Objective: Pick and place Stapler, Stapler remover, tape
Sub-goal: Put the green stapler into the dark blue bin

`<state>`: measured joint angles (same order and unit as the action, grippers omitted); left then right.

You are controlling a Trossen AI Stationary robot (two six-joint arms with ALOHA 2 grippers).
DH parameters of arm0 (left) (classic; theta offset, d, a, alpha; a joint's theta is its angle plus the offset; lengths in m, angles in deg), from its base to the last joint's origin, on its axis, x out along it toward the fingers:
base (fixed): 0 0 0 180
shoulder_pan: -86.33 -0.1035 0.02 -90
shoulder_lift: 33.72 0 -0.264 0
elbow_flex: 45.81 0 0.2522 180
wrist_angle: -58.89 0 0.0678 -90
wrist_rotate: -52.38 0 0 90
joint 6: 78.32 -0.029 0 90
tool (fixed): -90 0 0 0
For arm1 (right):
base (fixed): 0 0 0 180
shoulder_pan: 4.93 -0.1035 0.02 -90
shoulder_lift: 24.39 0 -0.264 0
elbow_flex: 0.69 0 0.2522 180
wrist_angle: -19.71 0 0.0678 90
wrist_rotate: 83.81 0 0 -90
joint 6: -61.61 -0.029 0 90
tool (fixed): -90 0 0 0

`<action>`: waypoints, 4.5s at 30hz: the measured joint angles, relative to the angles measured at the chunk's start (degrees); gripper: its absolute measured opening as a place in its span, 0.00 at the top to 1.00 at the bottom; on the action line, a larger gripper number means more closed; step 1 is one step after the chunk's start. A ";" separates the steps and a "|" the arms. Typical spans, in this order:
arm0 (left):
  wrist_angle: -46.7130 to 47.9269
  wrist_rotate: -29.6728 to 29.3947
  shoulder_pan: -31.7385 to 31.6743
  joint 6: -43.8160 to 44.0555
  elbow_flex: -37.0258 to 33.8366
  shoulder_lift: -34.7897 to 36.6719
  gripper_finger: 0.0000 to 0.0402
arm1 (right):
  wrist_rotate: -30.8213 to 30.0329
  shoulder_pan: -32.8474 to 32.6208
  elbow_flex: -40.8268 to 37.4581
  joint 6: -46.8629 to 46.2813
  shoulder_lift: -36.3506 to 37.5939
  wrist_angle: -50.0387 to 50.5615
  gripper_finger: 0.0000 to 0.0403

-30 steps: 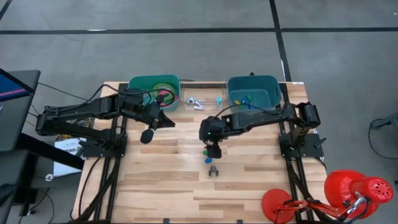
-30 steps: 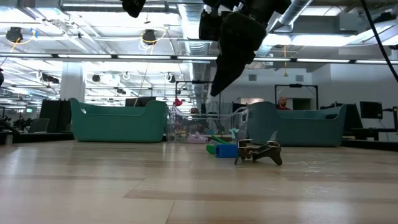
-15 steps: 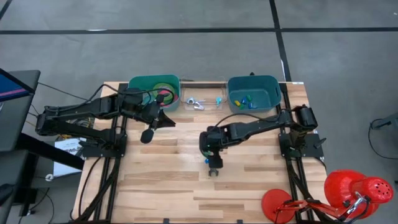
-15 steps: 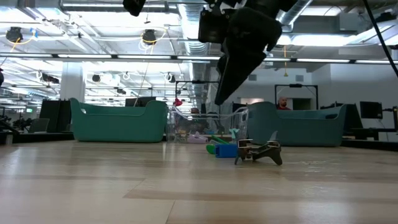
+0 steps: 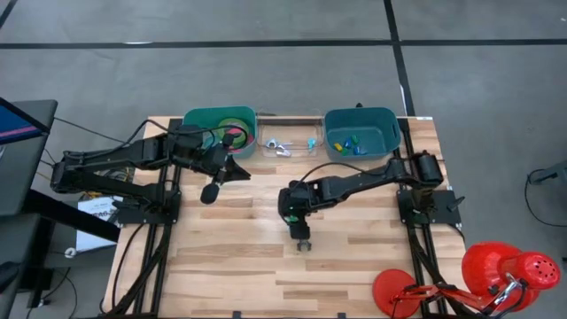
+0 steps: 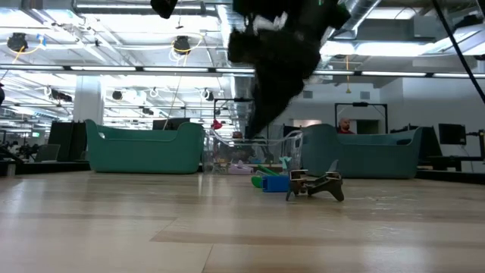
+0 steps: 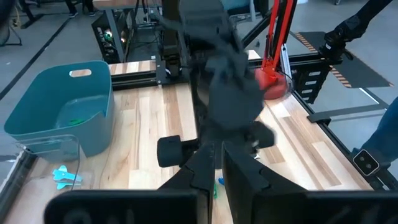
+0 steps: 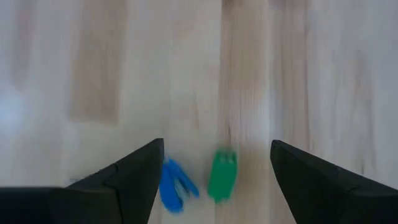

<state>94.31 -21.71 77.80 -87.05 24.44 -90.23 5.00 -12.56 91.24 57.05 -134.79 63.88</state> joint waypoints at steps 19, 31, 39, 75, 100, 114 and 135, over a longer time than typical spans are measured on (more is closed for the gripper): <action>-1.89 -0.01 0.01 0.00 0.09 0.00 0.95 | -2.61 0.03 -0.25 -0.46 -4.29 1.71 0.29; -2.65 0.01 0.00 0.00 0.09 0.00 0.95 | -3.37 0.33 -0.49 -2.01 -4.29 1.23 0.31; -2.94 -0.01 0.00 0.01 0.09 0.01 0.95 | -3.19 0.18 -2.53 -2.12 -4.29 0.55 0.44; -5.03 0.01 0.02 0.00 -0.02 0.02 0.95 | -2.88 0.09 -3.13 -2.58 -1.95 -0.92 0.83; -6.37 -0.01 0.00 0.01 -0.02 0.00 0.95 | -0.31 14.43 -3.12 -2.43 16.62 3.30 0.83; -6.78 0.01 0.01 0.02 -0.02 0.00 0.95 | -0.31 26.01 -3.09 0.50 23.06 10.66 0.84; -8.09 0.01 0.01 0.00 0.00 0.00 0.95 | -5.11 42.22 -4.57 -4.12 23.32 23.90 0.84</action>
<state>86.21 -21.70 77.80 -87.05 24.44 -90.23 -0.11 29.67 86.67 52.93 -111.47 87.78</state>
